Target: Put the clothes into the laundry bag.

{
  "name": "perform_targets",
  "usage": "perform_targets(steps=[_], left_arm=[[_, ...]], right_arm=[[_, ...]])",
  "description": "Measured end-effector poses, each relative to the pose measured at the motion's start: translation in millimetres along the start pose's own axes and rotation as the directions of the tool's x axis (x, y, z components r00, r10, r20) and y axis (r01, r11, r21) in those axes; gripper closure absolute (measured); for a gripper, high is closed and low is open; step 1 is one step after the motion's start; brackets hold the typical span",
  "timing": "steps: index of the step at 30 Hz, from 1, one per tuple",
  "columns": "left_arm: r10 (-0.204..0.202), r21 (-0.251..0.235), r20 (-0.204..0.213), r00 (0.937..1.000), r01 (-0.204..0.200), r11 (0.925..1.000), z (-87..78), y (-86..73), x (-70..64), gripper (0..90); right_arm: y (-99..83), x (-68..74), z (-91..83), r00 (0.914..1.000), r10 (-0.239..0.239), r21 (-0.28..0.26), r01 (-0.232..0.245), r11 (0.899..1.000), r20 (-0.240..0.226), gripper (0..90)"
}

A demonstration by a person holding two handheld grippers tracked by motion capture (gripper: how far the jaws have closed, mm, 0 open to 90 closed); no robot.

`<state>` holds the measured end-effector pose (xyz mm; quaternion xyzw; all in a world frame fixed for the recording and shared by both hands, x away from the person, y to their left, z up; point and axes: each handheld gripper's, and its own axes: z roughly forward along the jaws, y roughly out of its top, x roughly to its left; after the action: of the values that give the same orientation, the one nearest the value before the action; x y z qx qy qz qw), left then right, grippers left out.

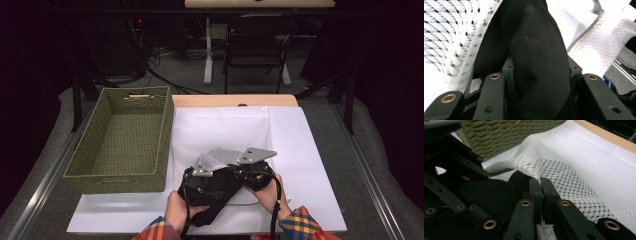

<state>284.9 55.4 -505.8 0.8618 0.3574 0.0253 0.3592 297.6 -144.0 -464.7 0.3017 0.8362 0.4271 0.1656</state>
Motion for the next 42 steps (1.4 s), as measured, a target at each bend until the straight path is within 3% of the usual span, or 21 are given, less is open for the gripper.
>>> perform_targets(steps=[6, 10, 20, 30, 36, 42], left_arm=[[0.039, 0.028, -0.005, 0.9992, -0.038, 0.9989, 5.5, -5.1, 3.4, 51.8], [0.068, 0.045, -0.015, 0.9976, -0.067, 0.9967, 3.5, -7.6, 4.0, 41.9], [0.125, 0.045, -0.031, 0.9916, -0.124, 0.9913, -17.1, -16.0, 5.7, 22.5], [0.159, 0.084, 0.001, 0.9872, -0.159, 0.9837, -26.1, -30.1, 3.3, 7.0], [0.151, 0.131, 0.011, 0.9884, -0.151, 0.9798, -24.5, -38.0, 2.9, 2.5], [0.166, 0.157, 0.007, 0.9861, -0.165, 0.9736, -19.7, -39.8, 1.3, 7.7]], right_arm=[[-2.0, -1.2, -1.2, 1.0, 0.004, 0.005, -0.004, 1.0, 0.002, 88.6], [-1.5, -0.5, -1.7, 1.0, 0.002, 0.005, -0.002, 1.0, 0.005, 88.6], [-2.5, -0.8, -2.8, 1.0, -0.002, 0.002, 0.002, 1.0, 0.002, 88.5], [-2.6, -1.9, -3.2, 1.0, 0.001, 0.002, -0.001, 1.0, 0.005, 88.4], [-2.6, -3.2, -4.2, 1.0, 0.002, 0.001, -0.003, 1.0, 0.007, 88.4], [-2.7, -3.3, -3.6, 1.0, 0.0, 0.007, 0.0, 1.0, 0.004, 88.4]])
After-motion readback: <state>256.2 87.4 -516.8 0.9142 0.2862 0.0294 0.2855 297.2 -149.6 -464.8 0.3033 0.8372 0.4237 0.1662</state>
